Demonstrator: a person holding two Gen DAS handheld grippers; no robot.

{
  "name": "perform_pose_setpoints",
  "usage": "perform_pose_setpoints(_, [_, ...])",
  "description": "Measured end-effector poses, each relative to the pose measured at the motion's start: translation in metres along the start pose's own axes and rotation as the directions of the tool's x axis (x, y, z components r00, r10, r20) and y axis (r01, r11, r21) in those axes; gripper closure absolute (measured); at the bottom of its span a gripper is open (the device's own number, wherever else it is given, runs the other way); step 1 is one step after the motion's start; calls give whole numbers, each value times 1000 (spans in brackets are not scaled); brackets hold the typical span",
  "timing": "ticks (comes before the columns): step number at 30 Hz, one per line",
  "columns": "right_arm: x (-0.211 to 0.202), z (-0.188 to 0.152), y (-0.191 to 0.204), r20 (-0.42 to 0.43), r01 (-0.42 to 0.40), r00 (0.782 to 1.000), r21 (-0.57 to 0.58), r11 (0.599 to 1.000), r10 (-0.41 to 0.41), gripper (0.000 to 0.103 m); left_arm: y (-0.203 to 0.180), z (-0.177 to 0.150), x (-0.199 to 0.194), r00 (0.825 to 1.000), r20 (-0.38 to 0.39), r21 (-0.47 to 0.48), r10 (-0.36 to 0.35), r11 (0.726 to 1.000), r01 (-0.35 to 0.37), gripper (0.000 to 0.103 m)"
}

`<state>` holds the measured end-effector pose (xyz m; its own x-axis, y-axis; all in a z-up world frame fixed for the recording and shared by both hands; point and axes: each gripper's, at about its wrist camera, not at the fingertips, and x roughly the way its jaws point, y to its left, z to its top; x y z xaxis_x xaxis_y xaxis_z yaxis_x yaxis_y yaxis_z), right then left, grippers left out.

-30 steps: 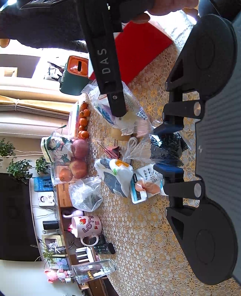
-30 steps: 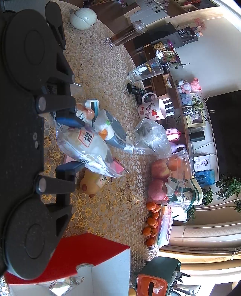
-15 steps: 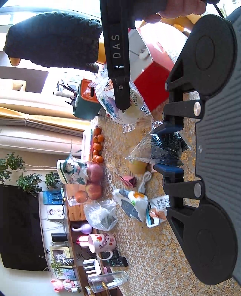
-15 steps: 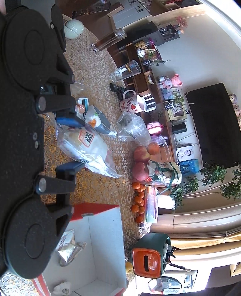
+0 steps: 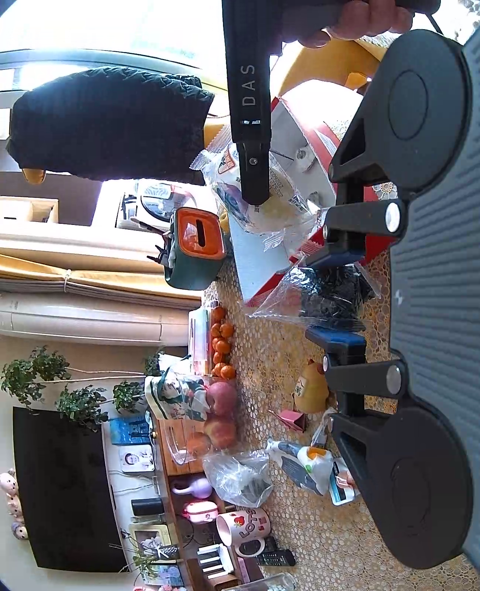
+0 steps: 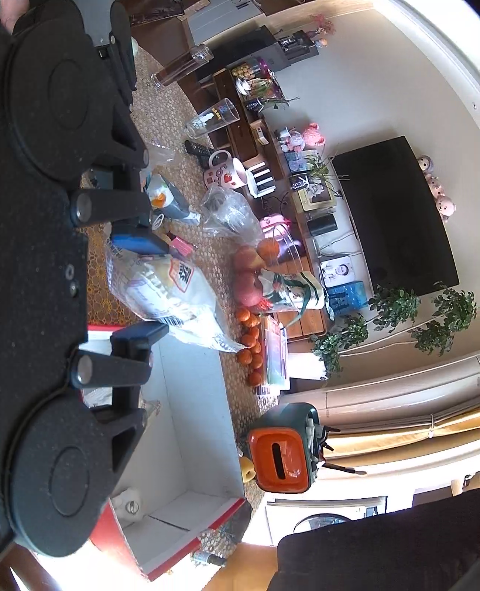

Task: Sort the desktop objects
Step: 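Carry the dark bag and bun package with both tools over the red box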

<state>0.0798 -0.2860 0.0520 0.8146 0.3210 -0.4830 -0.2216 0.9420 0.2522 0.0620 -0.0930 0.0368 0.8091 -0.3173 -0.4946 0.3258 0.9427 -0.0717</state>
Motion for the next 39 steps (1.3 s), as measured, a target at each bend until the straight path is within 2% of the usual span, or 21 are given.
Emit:
perform_pose_setpoints(10, [-14,1,-48,18,62,998,36,997,-63,65,-34,11,20,999,-19,41,-37,998,38,70])
perform_pose_setpoints(21, [-18,-2,-100,13,139,990,73,988,-140,65,-68,20,63,995,-72,102,-75,991,82,70])
perform_pose_setpoints(39, [23,-3,-155,-61,187,981,108,976,-182,65,-101,25,140,972,-210,156,-106,978,140,70])
